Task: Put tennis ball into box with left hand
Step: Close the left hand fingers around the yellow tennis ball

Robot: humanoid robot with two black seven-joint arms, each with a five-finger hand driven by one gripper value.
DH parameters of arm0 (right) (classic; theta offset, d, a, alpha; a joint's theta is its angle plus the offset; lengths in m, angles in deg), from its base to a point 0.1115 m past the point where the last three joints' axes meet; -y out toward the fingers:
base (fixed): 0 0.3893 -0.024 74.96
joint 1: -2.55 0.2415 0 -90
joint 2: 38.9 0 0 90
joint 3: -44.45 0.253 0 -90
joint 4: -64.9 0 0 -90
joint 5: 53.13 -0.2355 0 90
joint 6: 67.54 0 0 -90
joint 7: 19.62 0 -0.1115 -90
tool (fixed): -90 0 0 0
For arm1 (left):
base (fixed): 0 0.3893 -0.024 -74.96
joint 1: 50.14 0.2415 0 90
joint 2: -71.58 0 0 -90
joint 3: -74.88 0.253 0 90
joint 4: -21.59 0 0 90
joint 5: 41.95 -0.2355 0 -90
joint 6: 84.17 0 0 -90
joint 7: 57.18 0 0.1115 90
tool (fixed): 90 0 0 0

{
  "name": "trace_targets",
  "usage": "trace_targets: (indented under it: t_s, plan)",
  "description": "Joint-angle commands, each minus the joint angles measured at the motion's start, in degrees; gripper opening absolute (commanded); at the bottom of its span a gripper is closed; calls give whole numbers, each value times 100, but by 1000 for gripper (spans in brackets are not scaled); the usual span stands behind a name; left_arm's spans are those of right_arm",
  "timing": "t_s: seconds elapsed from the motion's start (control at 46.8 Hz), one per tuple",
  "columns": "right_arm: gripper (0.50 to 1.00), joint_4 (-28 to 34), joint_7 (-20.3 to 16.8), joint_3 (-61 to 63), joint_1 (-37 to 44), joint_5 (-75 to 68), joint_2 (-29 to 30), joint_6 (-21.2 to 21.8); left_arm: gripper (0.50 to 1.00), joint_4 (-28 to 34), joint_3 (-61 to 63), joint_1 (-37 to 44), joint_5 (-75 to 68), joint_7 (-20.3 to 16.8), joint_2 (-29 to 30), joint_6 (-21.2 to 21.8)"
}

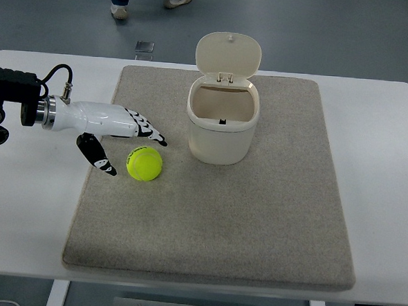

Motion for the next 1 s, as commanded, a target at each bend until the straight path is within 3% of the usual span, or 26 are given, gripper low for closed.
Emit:
trace_targets:
  t_s: [0.0,0.085,0.214,0.513,0.919,0.983]
  plan:
    - [938,0,-3,-4,0,0,0,1,902,9,5,8,-134,0,-78,5]
    - [938,0,6,-4,0,0,0,1,894,9,5,17,-257,0,-113,5]
    - [938,0,6,4,0,0,0,1,823,26,5,17,-380,0,-122,5]
    - [938,0,6,-5,0,0,0,1,748,132,5,17,-407,18,-271,14]
    - [938,0,-3,4,0,0,0,1,744,193,5,26,-477,18,-315,14]
    - [938,0,6,-5,0,0,0,1,684,193,5,26,-486,18,-315,14]
